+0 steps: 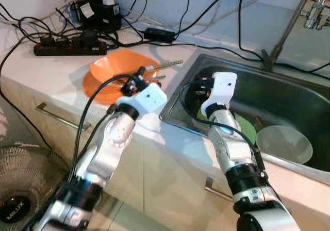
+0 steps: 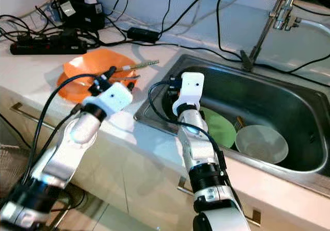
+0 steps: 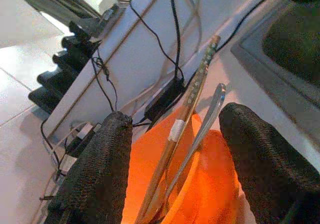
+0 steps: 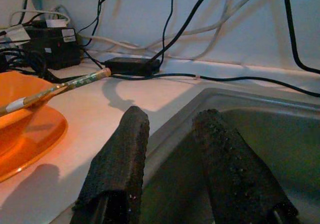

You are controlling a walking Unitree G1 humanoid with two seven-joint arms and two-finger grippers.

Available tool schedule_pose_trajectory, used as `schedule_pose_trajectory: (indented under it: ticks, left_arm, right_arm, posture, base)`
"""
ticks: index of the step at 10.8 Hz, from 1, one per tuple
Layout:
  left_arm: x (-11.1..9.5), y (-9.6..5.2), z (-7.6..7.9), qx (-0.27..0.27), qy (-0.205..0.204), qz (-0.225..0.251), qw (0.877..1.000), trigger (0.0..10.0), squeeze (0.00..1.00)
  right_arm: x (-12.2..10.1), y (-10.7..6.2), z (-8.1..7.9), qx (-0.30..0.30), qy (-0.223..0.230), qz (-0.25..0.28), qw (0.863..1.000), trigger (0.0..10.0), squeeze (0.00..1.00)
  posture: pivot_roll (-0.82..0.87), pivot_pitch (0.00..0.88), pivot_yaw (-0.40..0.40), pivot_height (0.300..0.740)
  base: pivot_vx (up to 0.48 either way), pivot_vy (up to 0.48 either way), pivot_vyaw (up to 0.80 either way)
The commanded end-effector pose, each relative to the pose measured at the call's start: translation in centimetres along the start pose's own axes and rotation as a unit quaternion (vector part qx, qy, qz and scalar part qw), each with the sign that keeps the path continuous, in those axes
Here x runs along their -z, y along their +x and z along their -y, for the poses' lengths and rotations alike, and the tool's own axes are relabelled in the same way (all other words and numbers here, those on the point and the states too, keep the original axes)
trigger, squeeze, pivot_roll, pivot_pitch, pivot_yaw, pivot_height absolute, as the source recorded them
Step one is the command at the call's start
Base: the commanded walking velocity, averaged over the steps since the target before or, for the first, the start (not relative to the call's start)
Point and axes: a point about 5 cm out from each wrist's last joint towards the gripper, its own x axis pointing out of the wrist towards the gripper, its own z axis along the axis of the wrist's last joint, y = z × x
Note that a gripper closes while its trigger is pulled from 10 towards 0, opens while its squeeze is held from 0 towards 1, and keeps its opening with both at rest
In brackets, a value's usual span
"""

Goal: Kitchen organization

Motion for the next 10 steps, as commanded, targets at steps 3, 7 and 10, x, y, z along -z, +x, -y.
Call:
schedule_pose_trajectory:
  ticks: [3,7,10]
  left_arm:
    - [0.1,0.8,0.9,0.037,0.02,-0.013,0.999,10.0,0.0]
    - [0.3,2.0,1.1,0.016,0.008,-0.005,1.0,10.0,0.0]
    - [0.3,2.0,1.3,0.005,-0.005,0.001,1.0,10.0,0.0]
  right_arm:
    - [0.0,0.1,0.4,0.011,0.004,-0.001,1.0,10.0,0.0]
    - [-0.1,-0.3,0.0,-0.007,0.012,0.025,1.0,10.0,0.0]
    - [0.0,-0.6,0.4,0.0,0.009,0.041,0.999,10.0,0.0]
  posture:
    - [0.15,0.039,-0.045,0.74]
    - [0.14,0.022,-0.033,0.74]
    - [0.14,0.014,-0.031,0.74]
  base:
    - [0.0,0.0,0.0]
    - [0.0,0.0,0.0]
    - [0.0,0.0,0.0]
